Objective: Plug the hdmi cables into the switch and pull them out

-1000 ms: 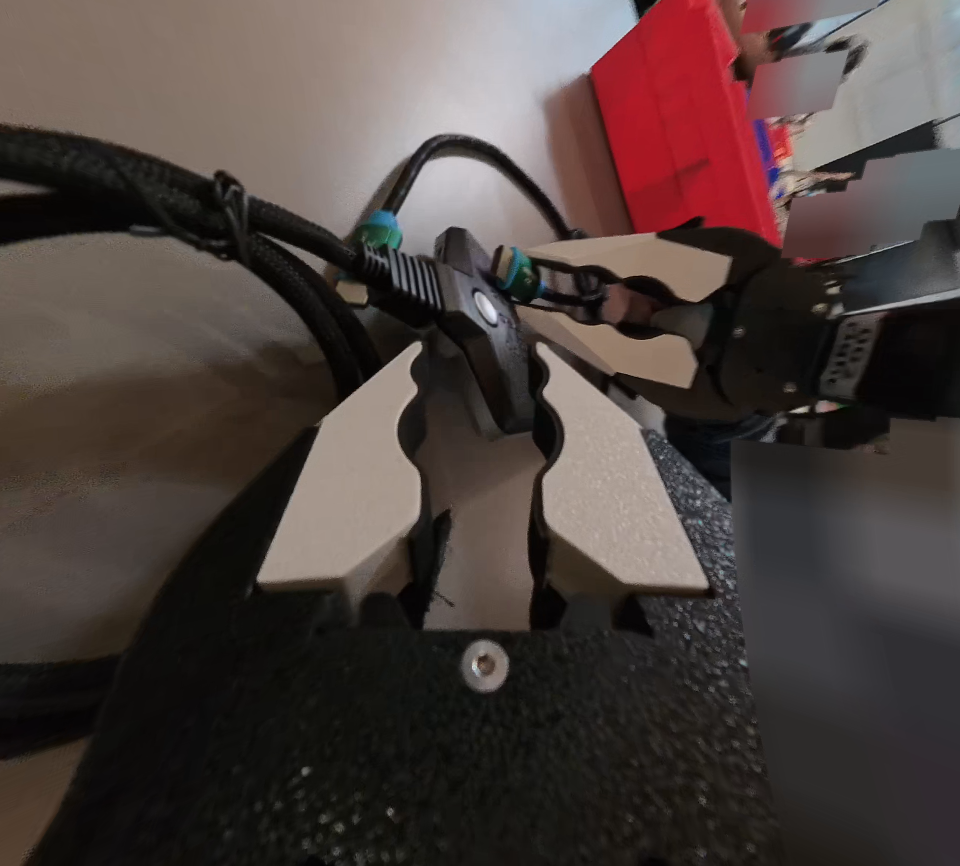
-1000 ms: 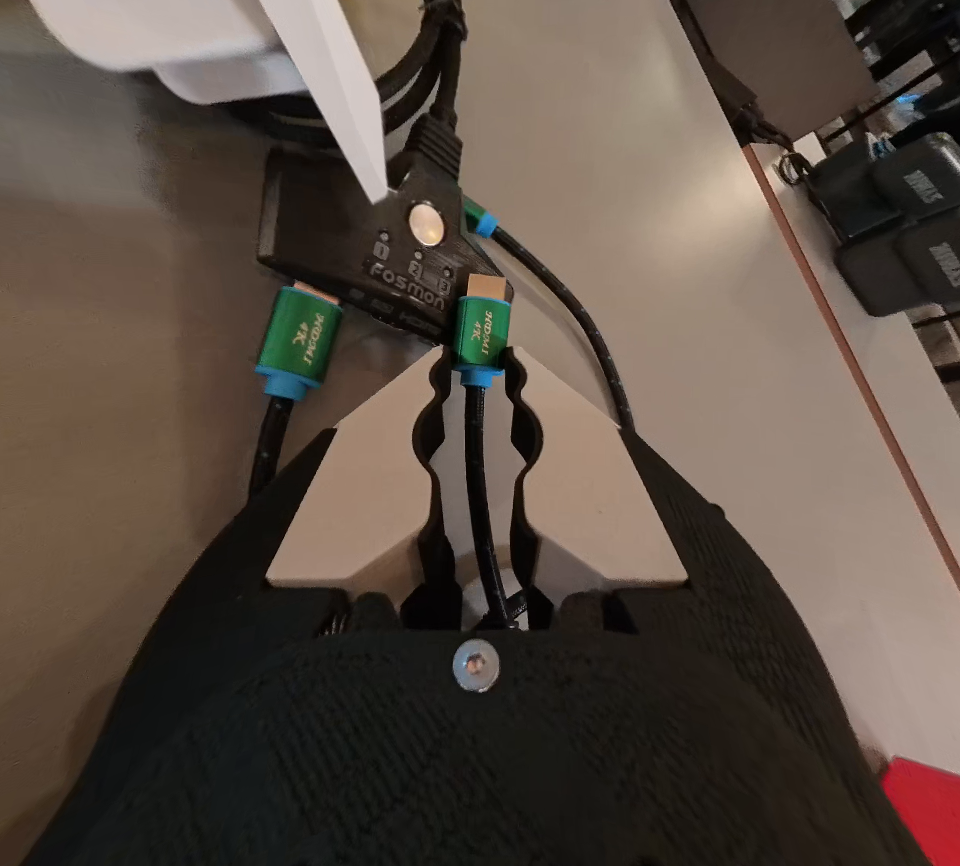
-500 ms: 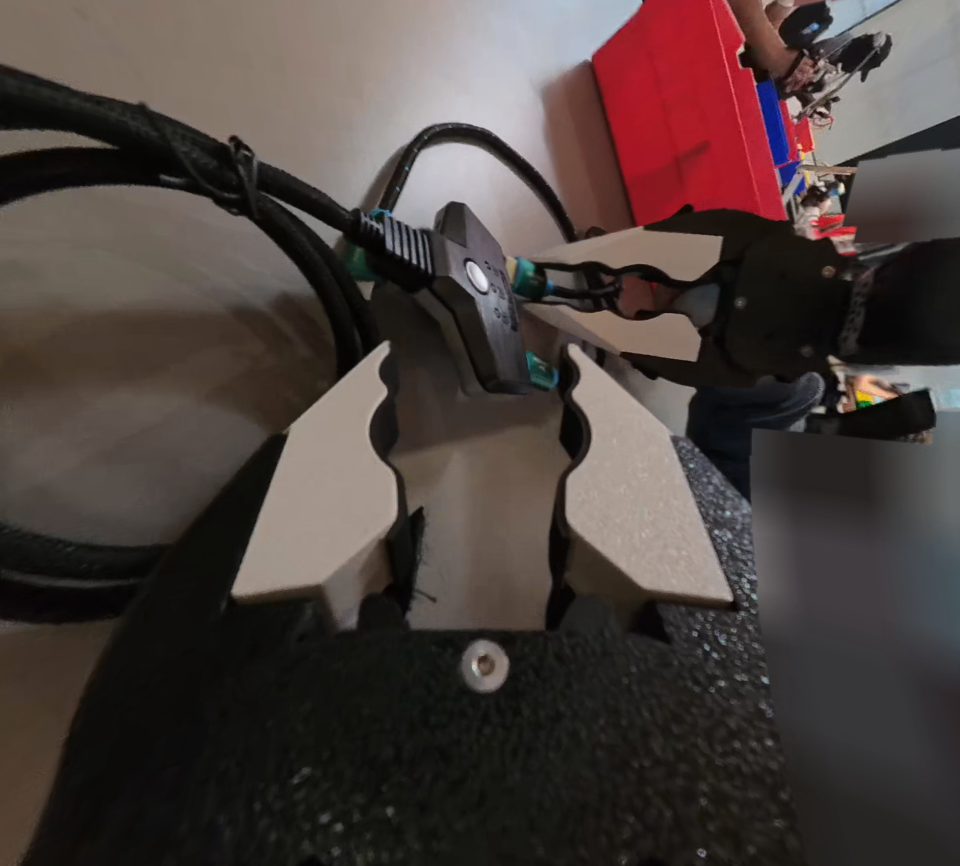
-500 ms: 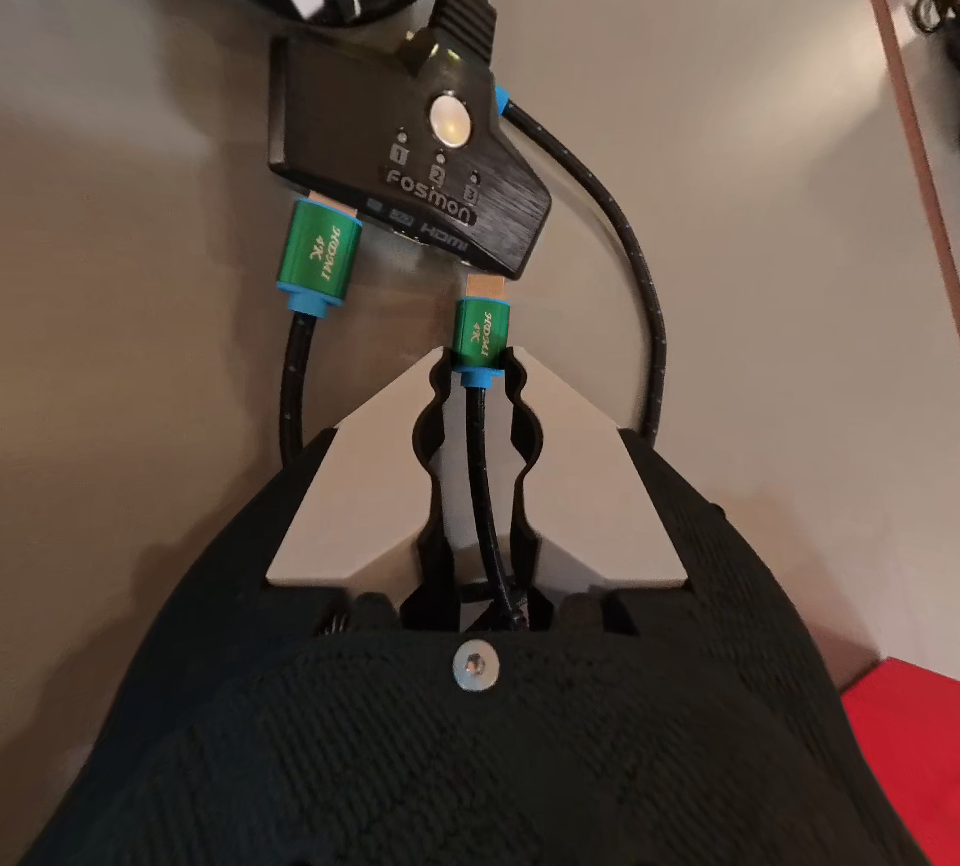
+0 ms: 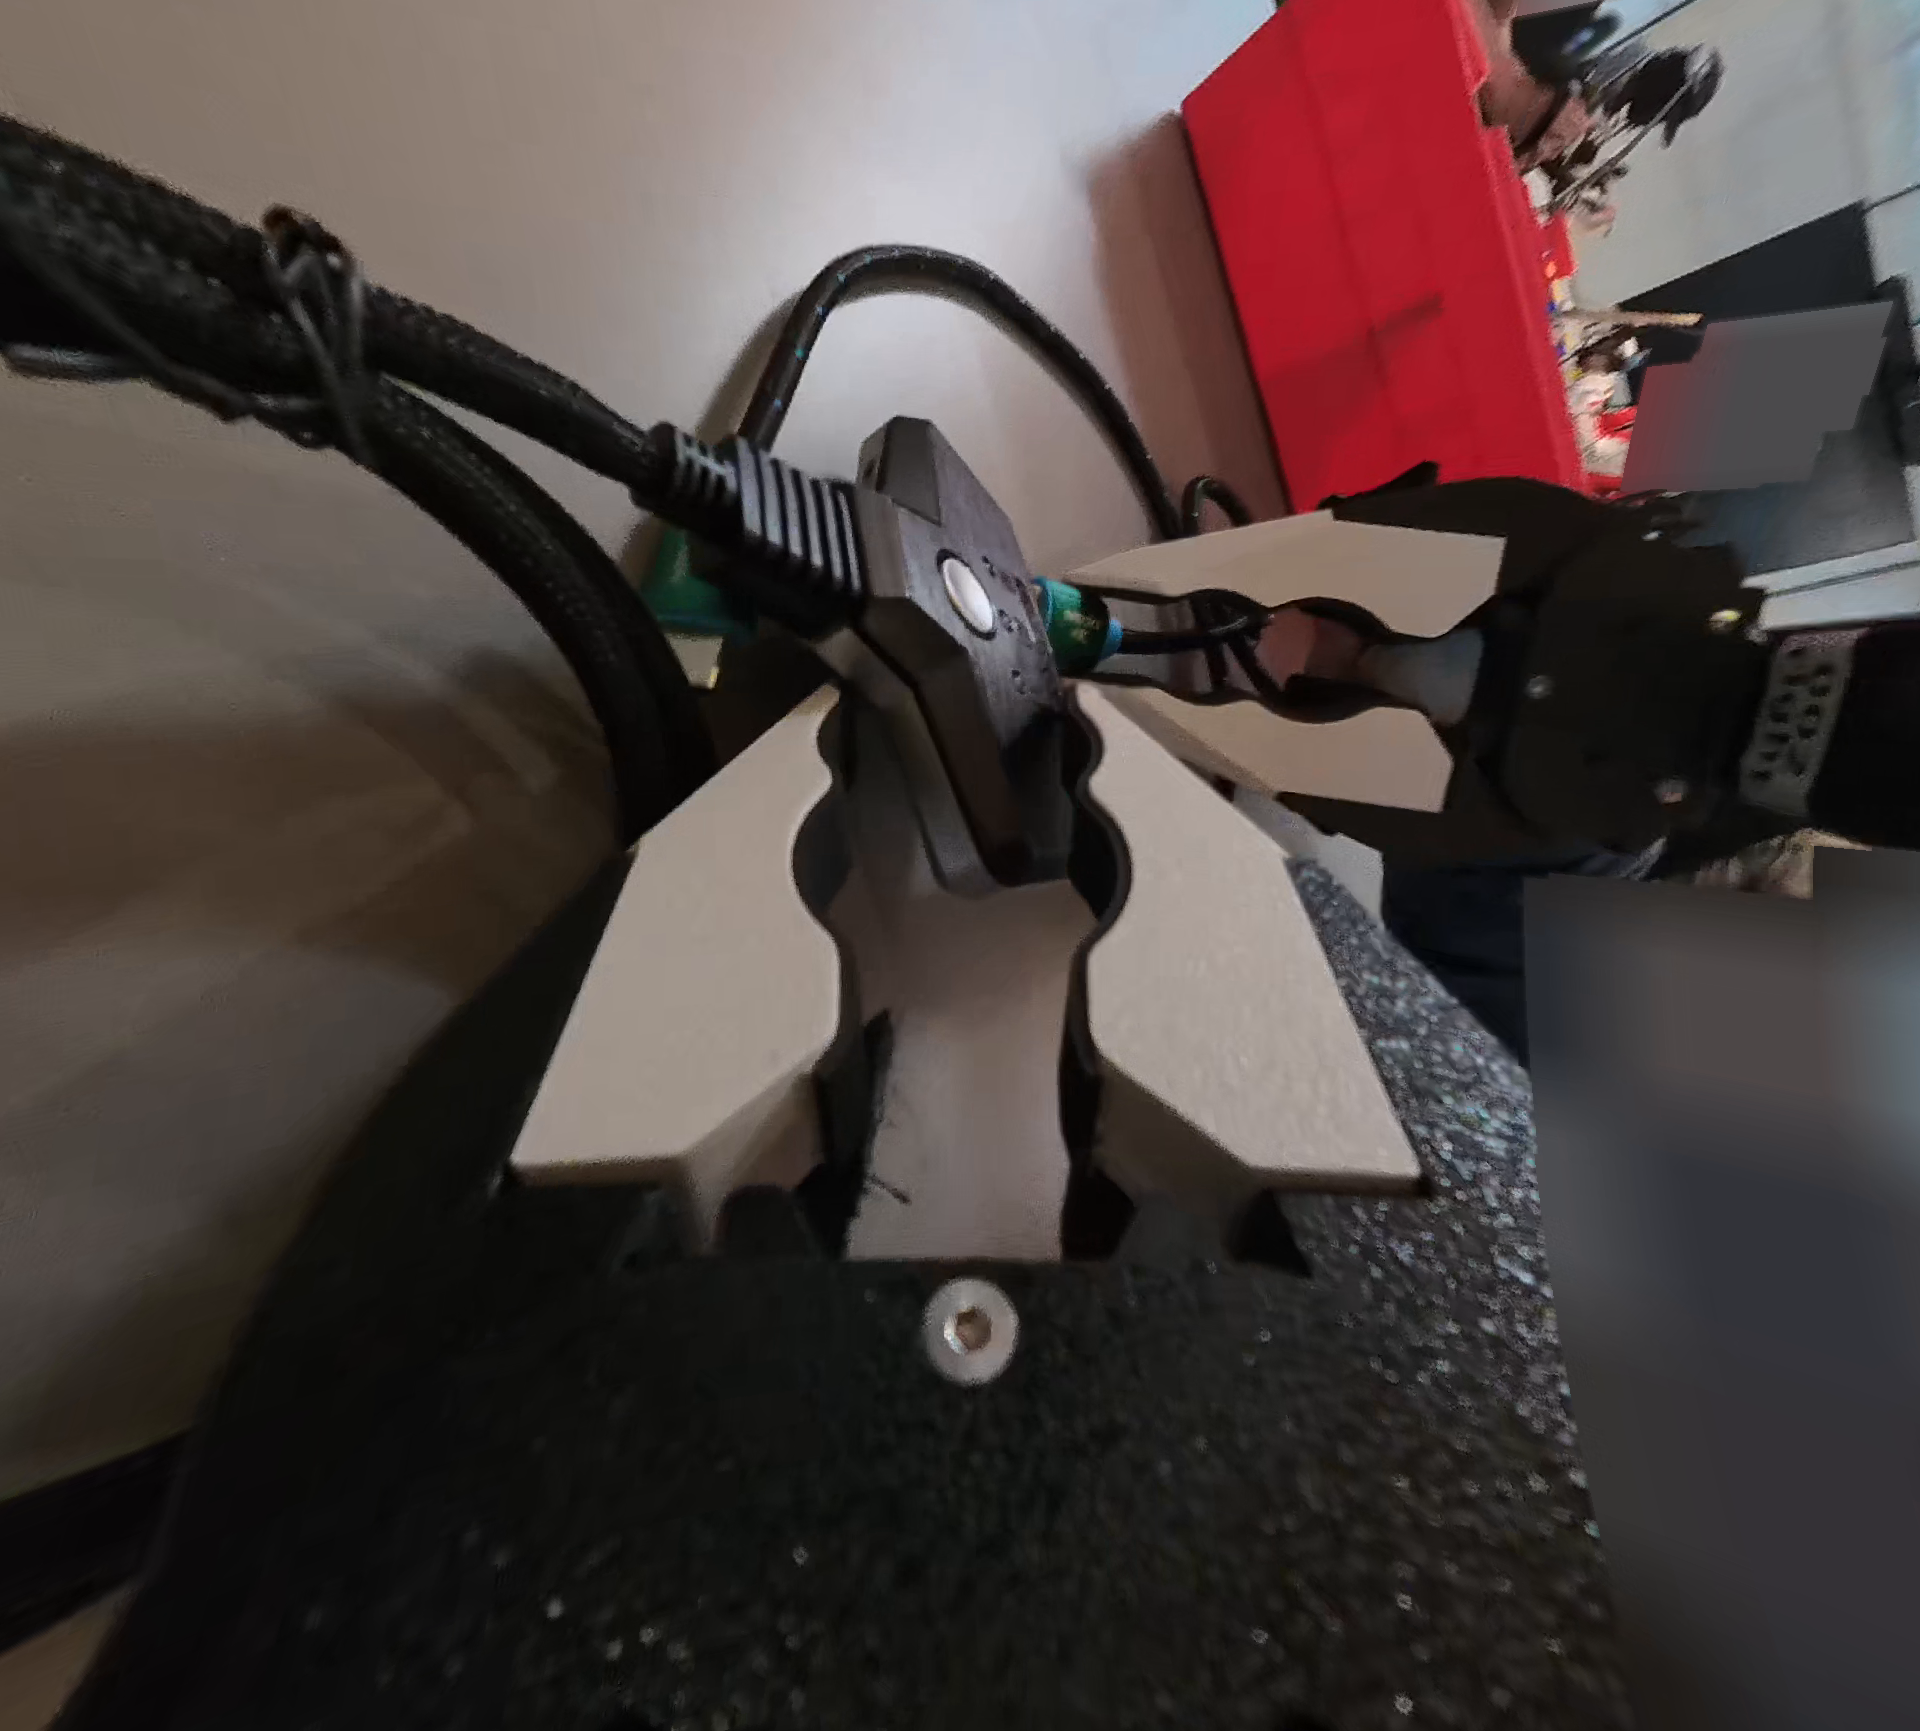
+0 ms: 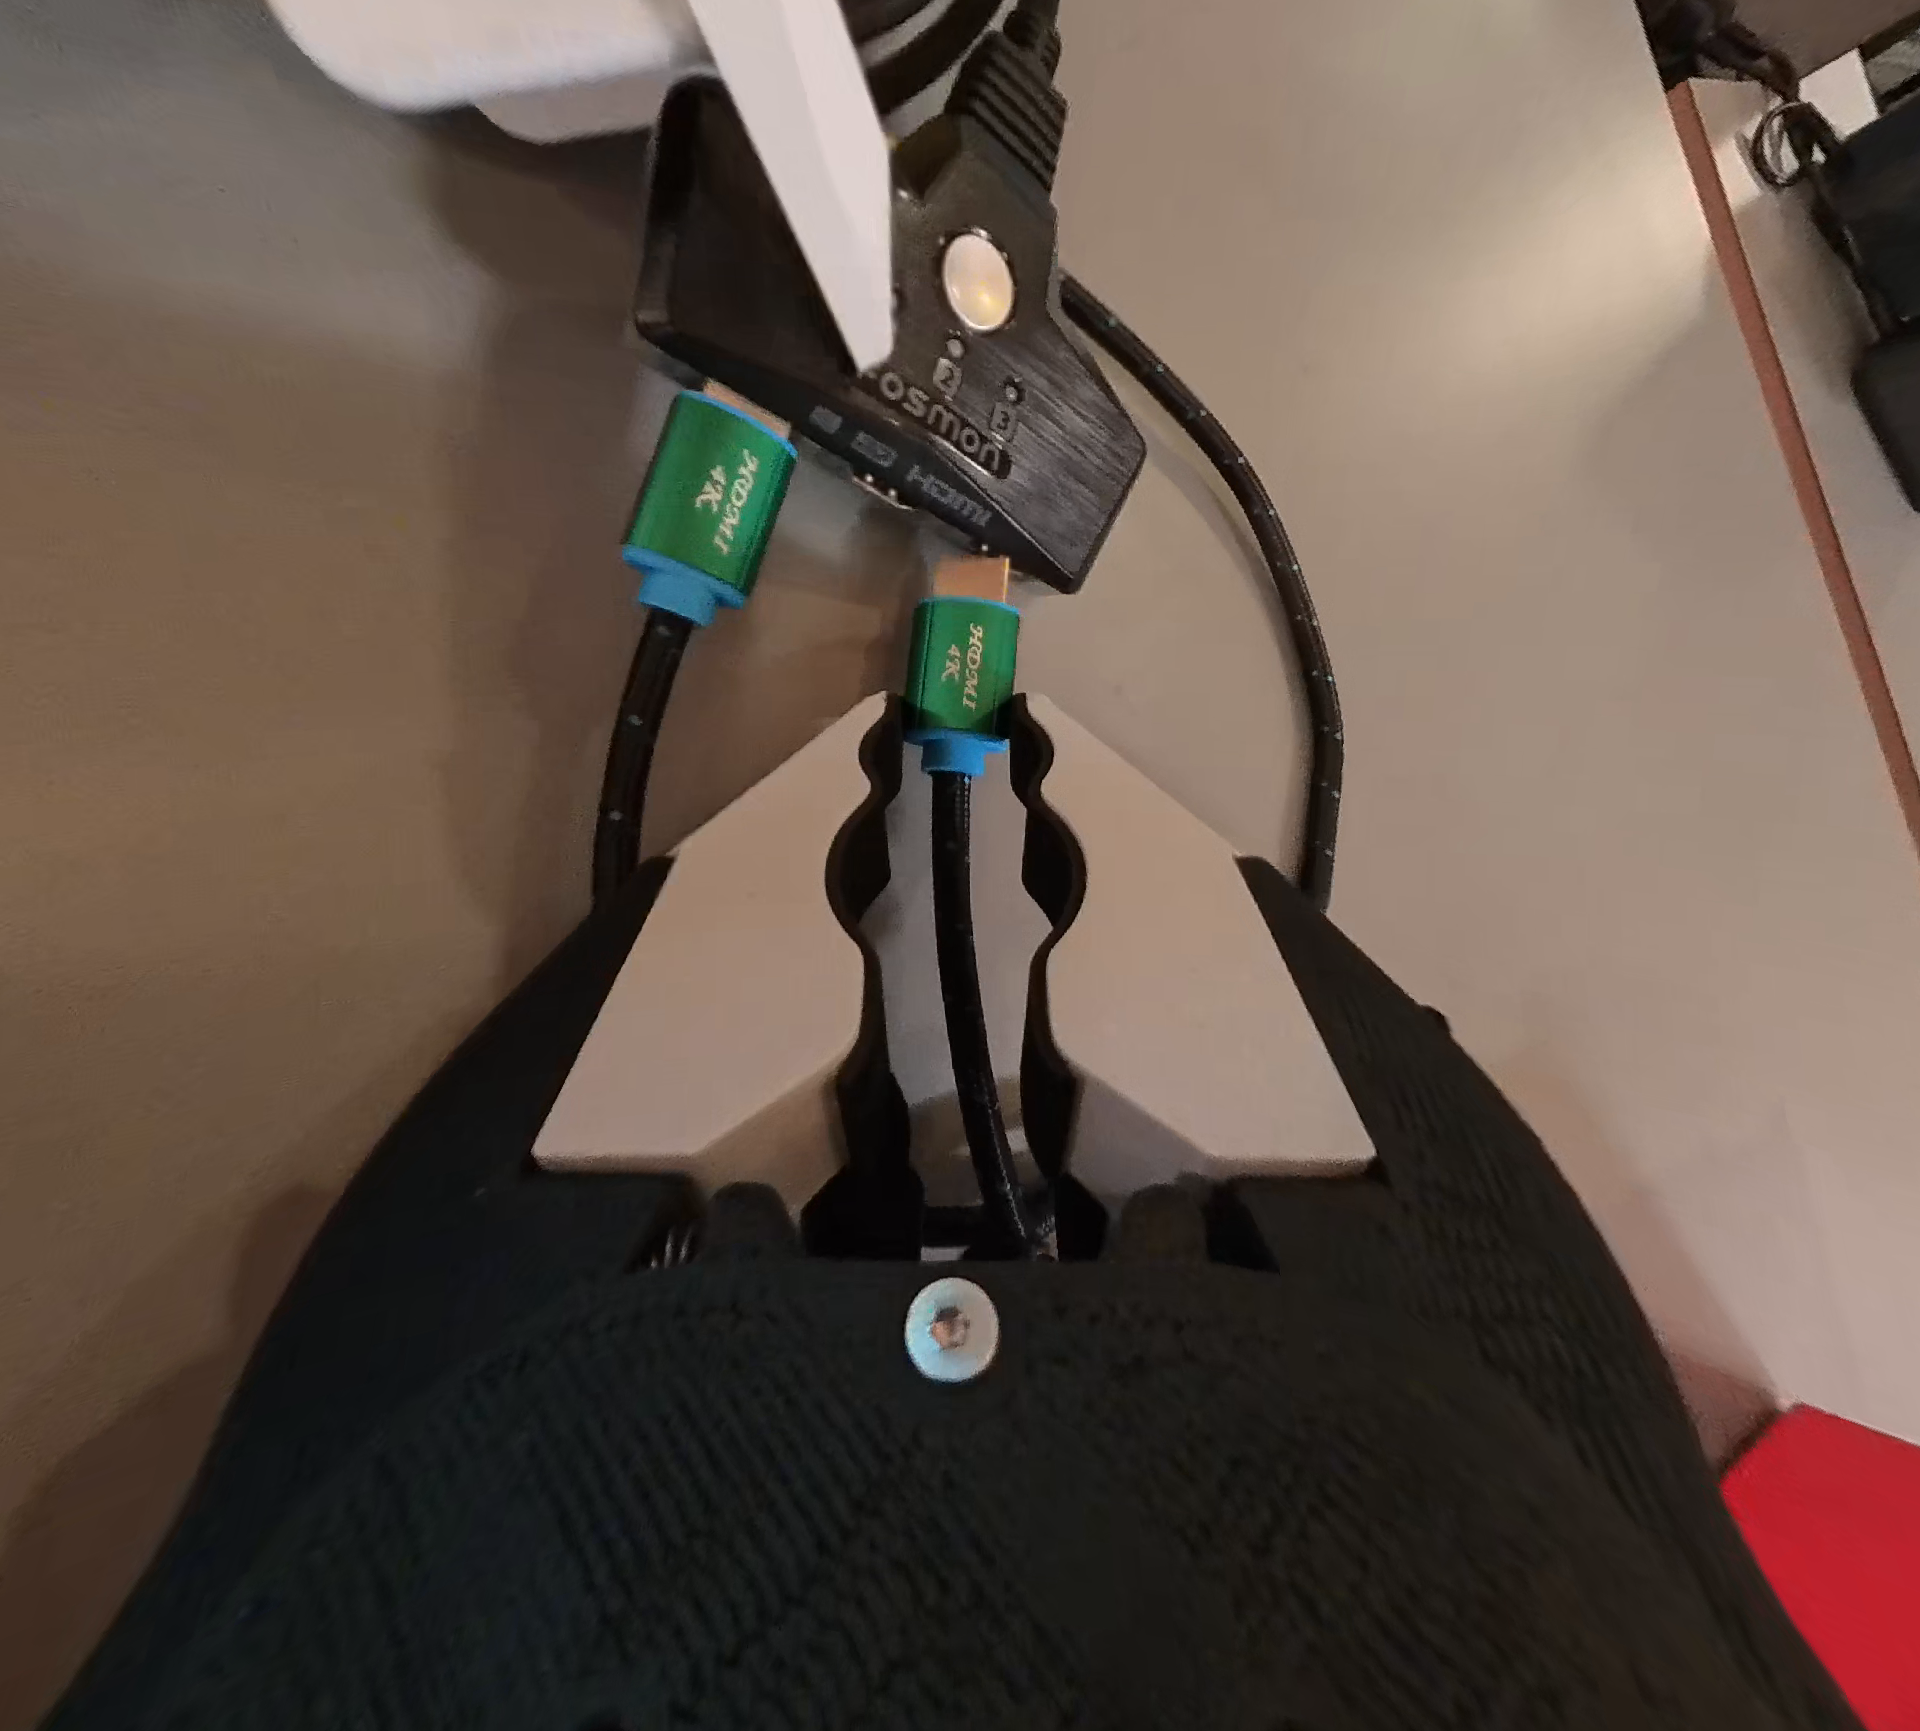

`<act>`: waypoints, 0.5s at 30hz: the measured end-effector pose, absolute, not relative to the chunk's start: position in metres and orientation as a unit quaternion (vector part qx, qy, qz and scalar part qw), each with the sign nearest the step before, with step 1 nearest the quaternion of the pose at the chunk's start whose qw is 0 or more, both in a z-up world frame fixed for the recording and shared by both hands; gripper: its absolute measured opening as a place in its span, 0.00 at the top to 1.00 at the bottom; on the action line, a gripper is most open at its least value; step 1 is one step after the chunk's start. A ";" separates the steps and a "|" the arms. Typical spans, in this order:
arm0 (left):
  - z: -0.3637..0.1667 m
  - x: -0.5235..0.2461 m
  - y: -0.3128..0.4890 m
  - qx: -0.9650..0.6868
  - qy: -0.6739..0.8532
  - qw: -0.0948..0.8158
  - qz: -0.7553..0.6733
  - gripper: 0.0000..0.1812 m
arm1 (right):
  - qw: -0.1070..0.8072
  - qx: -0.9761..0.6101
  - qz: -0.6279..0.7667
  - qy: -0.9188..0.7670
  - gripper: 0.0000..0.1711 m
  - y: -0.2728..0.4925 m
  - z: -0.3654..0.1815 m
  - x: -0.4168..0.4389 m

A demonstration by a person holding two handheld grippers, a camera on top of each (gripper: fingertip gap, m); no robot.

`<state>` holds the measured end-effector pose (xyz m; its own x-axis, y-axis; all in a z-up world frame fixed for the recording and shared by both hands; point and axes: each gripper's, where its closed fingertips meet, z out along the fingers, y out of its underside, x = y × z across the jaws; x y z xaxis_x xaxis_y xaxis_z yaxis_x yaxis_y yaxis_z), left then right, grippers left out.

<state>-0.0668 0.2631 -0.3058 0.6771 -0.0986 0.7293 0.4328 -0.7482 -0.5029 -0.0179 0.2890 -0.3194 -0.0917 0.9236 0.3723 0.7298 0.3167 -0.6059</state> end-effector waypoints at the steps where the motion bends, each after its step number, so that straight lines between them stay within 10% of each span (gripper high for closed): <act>1: -0.307 -0.066 0.264 -0.852 -0.092 0.342 -0.386 0.80 | 0.360 -0.570 0.140 -0.725 0.89 0.288 -0.320 -0.018; 15: -0.271 -0.069 0.272 -0.741 -0.094 0.459 -0.481 0.89 | 0.346 -0.614 0.257 -0.661 0.89 0.283 -0.299 -0.025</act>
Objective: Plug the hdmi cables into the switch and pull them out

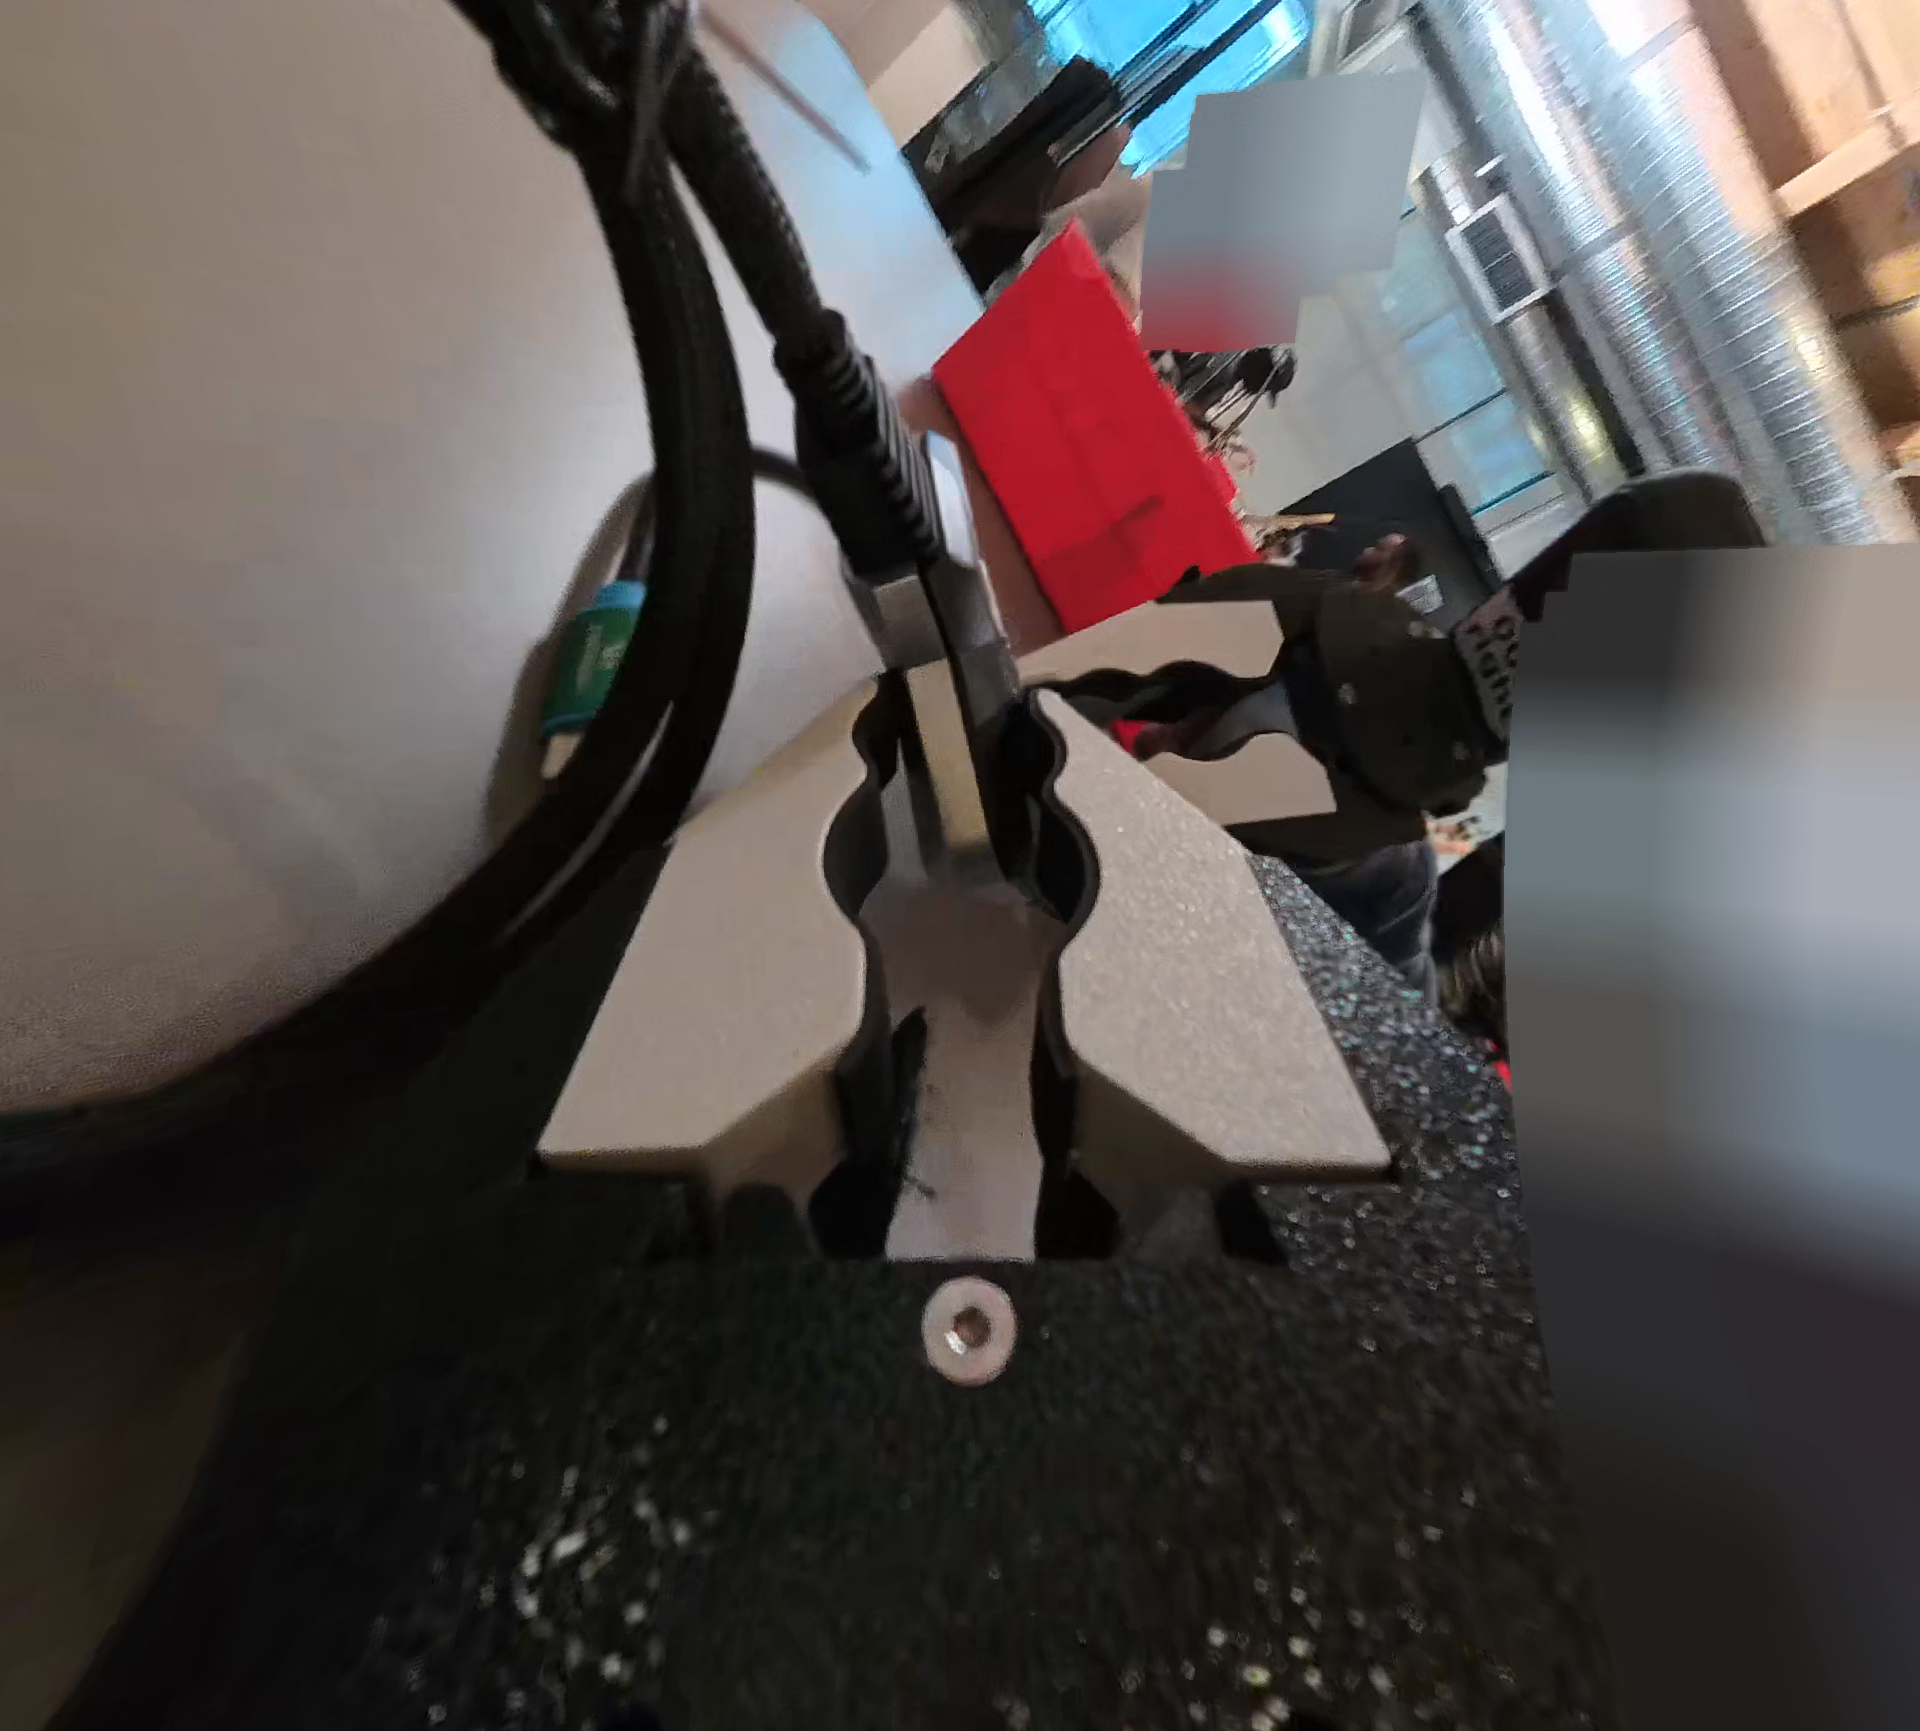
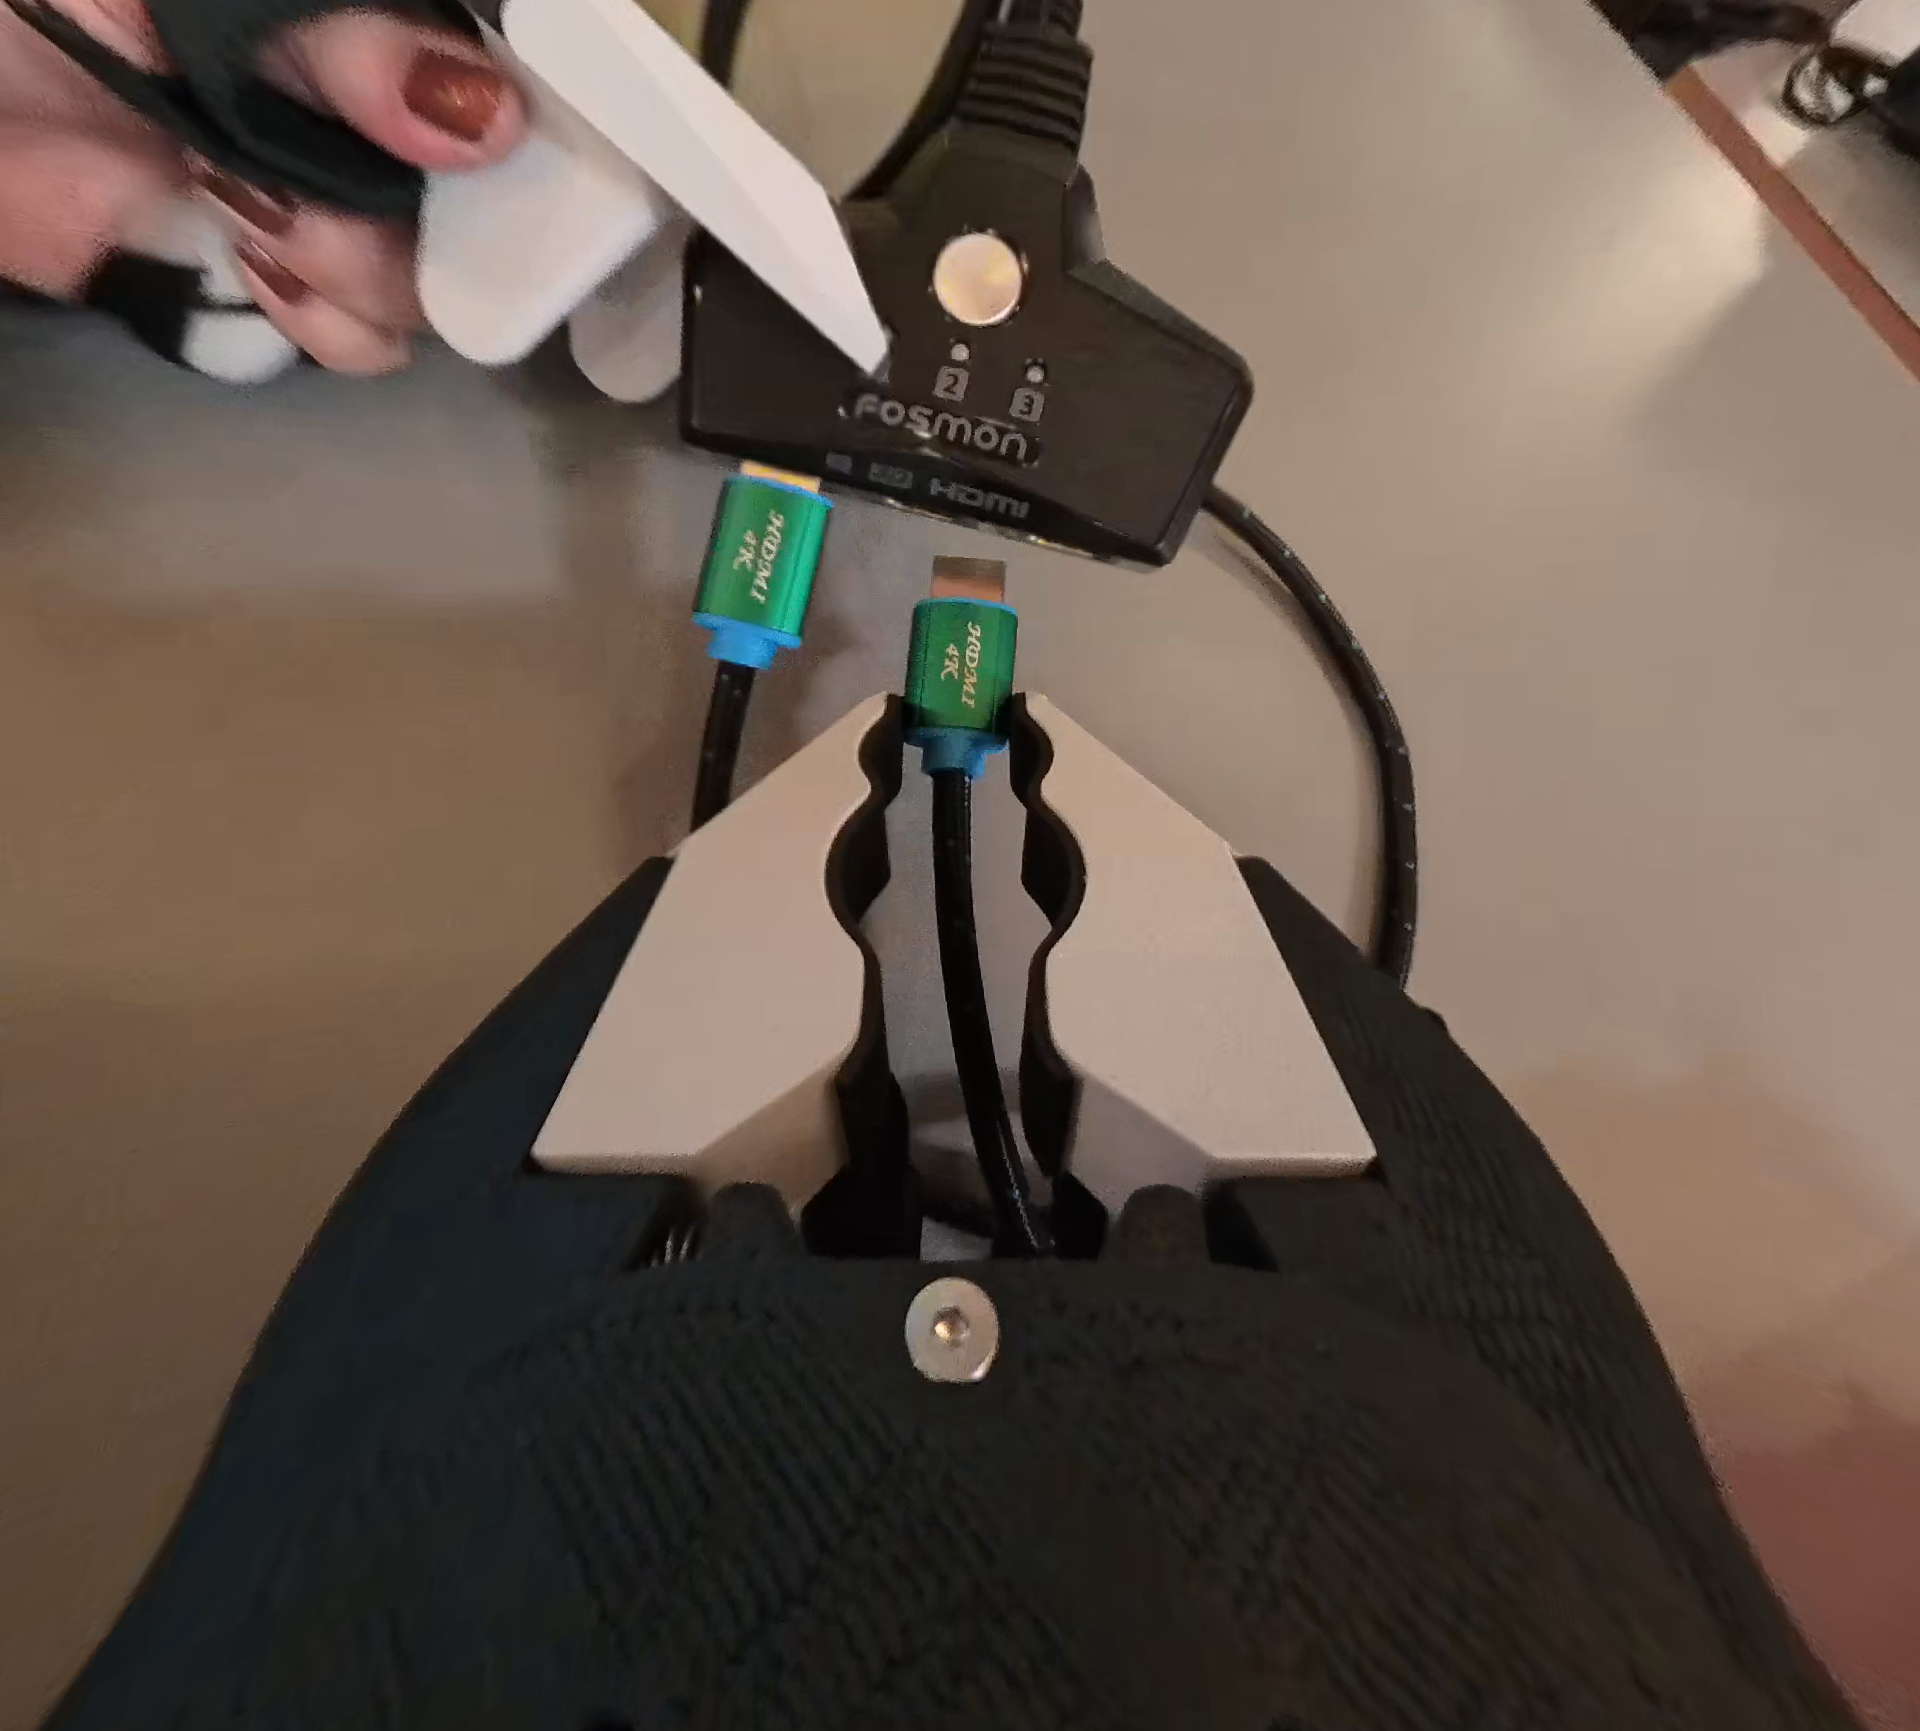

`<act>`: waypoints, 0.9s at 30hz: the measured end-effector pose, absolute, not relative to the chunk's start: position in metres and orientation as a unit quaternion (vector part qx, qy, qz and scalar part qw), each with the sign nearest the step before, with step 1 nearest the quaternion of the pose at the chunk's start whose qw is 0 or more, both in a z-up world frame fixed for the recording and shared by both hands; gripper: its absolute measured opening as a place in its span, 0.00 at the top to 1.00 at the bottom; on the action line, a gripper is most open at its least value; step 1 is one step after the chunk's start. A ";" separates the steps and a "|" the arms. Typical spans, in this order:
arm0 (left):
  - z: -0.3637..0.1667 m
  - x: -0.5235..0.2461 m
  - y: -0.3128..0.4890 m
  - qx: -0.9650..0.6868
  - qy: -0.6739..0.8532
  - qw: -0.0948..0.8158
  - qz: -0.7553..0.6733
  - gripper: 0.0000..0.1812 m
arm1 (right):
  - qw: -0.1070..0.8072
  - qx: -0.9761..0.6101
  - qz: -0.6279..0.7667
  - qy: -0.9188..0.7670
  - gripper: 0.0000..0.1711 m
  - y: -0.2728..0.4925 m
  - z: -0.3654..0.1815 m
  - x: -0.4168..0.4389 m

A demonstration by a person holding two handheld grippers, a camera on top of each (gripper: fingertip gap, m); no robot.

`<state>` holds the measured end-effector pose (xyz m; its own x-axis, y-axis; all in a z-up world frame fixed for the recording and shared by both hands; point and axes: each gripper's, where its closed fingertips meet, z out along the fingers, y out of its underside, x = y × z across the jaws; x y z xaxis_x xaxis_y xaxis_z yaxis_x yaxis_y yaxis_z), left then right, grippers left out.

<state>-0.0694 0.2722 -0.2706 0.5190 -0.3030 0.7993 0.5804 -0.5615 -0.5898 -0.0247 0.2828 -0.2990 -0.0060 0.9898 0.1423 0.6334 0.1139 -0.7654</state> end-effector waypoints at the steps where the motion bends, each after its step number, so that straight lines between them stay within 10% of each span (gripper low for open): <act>1: -0.263 -0.071 0.272 -0.725 -0.090 0.476 -0.489 0.89 | 0.353 -0.610 0.271 -0.656 0.89 0.281 -0.293 -0.026; 27: -0.218 -0.093 0.267 -0.576 -0.131 0.561 -0.580 0.91 | 0.535 -0.523 0.272 -0.604 0.89 0.269 -0.237 -0.057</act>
